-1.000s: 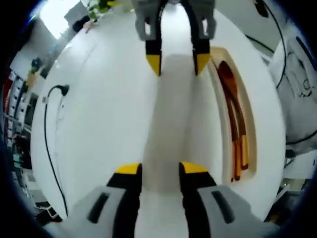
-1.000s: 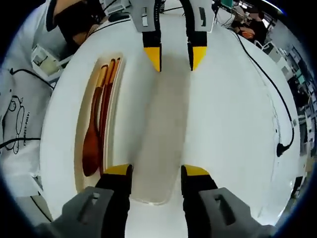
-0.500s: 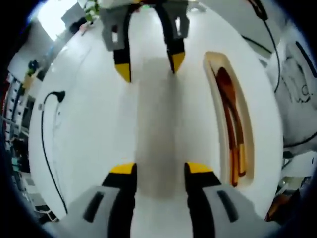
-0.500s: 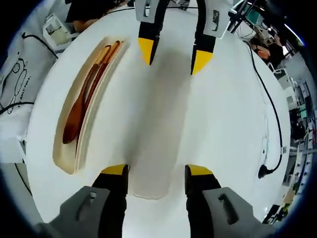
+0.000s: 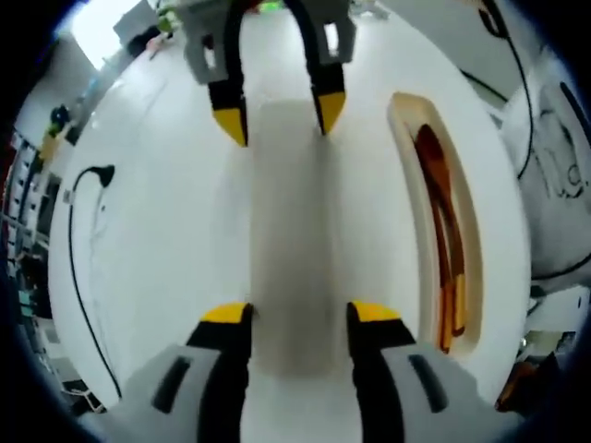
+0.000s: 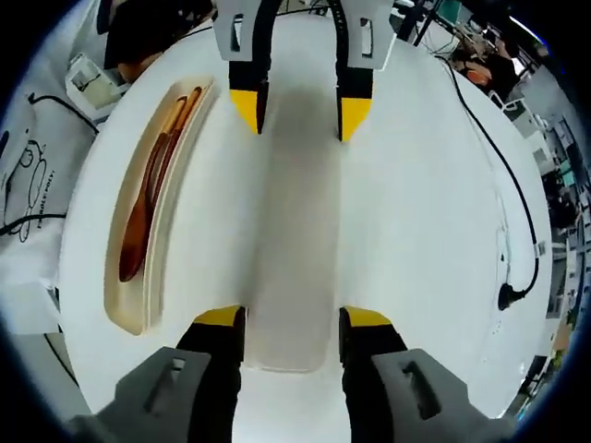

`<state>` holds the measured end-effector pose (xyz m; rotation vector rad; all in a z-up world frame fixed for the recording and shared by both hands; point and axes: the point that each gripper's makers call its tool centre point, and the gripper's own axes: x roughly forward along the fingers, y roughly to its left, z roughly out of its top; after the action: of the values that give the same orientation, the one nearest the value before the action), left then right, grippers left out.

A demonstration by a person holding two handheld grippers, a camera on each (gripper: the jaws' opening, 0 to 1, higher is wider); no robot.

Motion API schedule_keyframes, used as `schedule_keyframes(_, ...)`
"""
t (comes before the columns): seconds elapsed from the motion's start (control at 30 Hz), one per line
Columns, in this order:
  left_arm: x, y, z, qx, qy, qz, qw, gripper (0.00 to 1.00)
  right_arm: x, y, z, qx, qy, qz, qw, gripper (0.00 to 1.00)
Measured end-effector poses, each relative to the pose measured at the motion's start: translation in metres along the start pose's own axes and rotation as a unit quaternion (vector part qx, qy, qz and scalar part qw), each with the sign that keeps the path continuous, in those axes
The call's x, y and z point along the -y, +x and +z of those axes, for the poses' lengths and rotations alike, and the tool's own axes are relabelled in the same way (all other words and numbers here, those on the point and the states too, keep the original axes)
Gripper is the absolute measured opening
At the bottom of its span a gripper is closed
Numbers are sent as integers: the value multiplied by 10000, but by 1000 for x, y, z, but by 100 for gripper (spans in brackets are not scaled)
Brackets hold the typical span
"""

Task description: Arrange the utensils inside the cutlery case until each visible utensil rests in its matching compartment.

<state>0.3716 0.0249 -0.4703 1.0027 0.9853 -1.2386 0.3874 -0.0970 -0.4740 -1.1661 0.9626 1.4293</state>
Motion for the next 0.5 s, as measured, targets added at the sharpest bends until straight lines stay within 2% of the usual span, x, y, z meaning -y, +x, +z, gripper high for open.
schedule_keyframes(0.13, 4, 2, -1, -103, -161, -235, 9995, 39, -1, 1, 0, -83, 37, 47, 9999, 38)
schedule_keyframes(0.5, 4, 2, 0, -67, -305, -254, 9992, 40, -2, 0, -1, -148, 137, 19, 9998, 39)
